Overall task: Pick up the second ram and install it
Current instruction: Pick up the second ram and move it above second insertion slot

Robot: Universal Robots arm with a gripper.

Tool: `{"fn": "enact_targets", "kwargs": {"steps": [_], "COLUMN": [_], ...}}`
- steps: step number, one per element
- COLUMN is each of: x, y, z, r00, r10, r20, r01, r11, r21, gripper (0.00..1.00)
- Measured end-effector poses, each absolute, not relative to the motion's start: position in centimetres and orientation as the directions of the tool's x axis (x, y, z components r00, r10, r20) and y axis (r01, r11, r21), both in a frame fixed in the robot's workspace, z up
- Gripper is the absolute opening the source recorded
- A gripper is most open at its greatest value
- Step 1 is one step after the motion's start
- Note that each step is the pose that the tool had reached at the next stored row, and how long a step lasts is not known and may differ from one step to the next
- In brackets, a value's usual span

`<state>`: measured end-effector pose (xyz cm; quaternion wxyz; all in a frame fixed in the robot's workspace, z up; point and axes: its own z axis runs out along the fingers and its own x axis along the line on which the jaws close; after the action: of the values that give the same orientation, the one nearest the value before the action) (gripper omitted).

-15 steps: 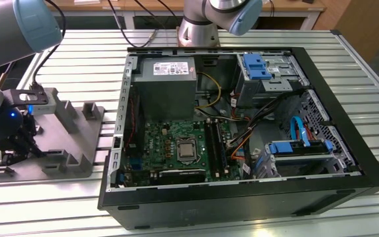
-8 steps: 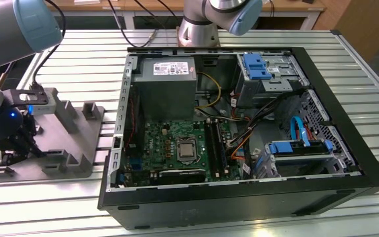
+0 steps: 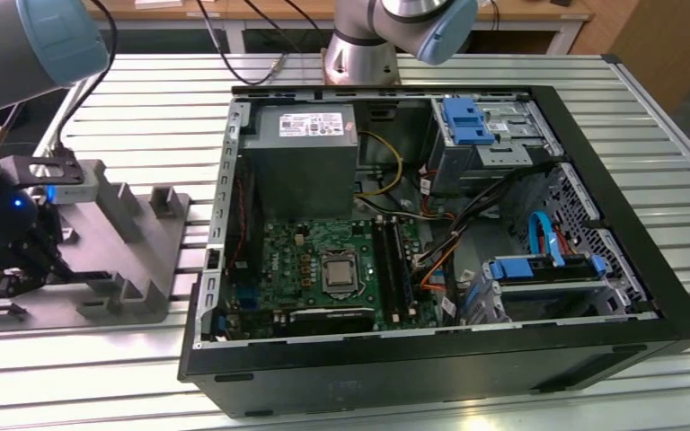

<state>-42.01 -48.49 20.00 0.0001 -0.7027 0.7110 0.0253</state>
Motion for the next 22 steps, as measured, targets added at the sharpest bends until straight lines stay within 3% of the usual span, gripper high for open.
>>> {"fn": "enact_targets", "kwargs": {"steps": [22], "x": [-42.0], "y": [-48.5], "z": [21.9], "r00": [-0.012], "r10": [-0.999], "r20": [-0.05], "r01": [-0.999], "r11": [0.011], "r21": [0.036], "gripper": [0.14]}}
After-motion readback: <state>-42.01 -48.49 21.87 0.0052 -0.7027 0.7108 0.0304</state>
